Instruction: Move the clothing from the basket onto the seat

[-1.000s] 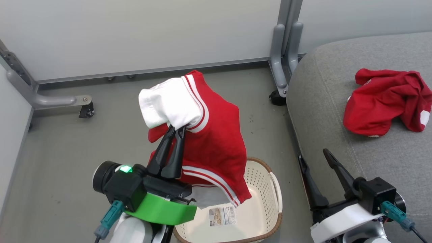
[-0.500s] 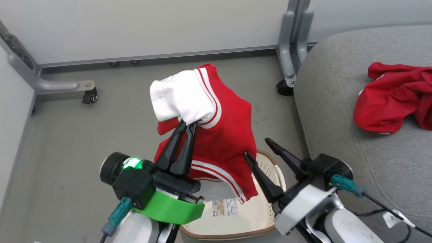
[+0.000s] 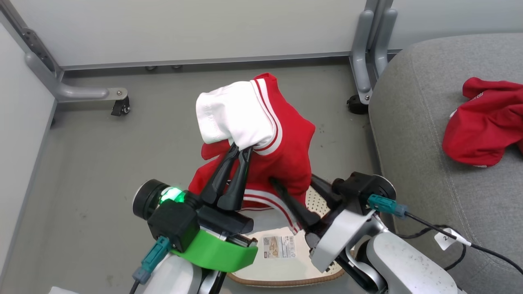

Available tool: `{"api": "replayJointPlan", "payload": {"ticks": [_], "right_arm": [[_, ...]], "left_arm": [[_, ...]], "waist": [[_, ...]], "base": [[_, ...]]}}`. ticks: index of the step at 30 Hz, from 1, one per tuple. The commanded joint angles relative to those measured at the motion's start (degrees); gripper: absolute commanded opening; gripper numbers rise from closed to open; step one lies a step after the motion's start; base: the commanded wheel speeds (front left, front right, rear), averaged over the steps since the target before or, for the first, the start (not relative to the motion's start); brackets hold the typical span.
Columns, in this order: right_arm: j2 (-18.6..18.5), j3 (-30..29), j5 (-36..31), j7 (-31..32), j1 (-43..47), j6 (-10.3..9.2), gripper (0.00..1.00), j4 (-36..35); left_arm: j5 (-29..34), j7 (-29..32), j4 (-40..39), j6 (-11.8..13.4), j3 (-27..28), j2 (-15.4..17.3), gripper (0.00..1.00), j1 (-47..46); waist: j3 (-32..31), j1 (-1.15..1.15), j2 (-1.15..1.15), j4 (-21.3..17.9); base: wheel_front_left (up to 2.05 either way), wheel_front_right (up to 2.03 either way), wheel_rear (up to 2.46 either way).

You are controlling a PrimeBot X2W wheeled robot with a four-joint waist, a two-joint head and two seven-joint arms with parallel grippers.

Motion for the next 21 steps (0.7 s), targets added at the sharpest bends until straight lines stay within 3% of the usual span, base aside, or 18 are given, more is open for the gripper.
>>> {"api": "replayJointPlan", "payload": {"ticks": [1, 8, 9, 10, 11, 12, 21], "right_arm": [[-0.16, 0.33, 0.18, -0.79, -1.05, -0.02, 0.0, 0.39], [-0.14, 0.94, 0.26, -3.12, -2.3, -0.02, 0.0, 1.35], [-0.15, 0.77, 0.35, -3.47, -2.26, -0.02, 0.0, 1.4], [-0.16, 0.47, 0.27, -3.91, -2.31, -0.02, 0.0, 1.41], [-0.17, 0.29, 0.19, -4.08, -2.32, -0.02, 0.0, 1.53], [-0.17, -0.08, 0.13, -4.16, -2.27, -0.02, 0.0, 1.8], [0.55, -3.68, -1.7, -5.15, -1.65, -0.01, 0.0, 3.98]], "left_arm": [[-0.32, -0.2, 0.1, -0.23, -0.02, -0.06, 0.0, -0.9], [0.33, -0.2, 0.7, -0.21, 0.08, -0.11, 0.0, -0.58], [0.44, -0.2, 0.88, -0.21, 0.02, -0.11, 0.07, -0.55], [0.67, -0.2, 1.09, -0.1, 0.04, -0.11, 0.4, -0.47], [0.83, -0.17, 1.79, 0.22, -0.08, -0.08, 0.84, -0.17], [1.03, -0.12, 2.07, 0.33, -0.06, -0.03, 1.0, -0.06], [3.41, 1.19, 4.44, 1.22, -1.02, 2.63, 1.0, 2.02]], "waist": [[0.02, 0.0, 0.0, 0.09], [-0.2, 0.0, 0.0, 0.22], [-0.25, 0.0, 0.0, 0.23], [-0.29, 0.0, 0.0, 0.23], [-0.3, 0.0, 0.0, 0.24], [-0.32, 0.0, 0.0, 0.25], [-0.87, 0.0, 0.0, 0.46]], "base": [[0.0, 0.0, 0.0], [0.0, 0.0, 0.0], [0.0, 0.0, 0.0], [0.0, 0.0, 0.0], [0.0, 0.0, 0.0], [0.0, 0.0, 0.0], [0.0, 0.0, 0.0]]}}
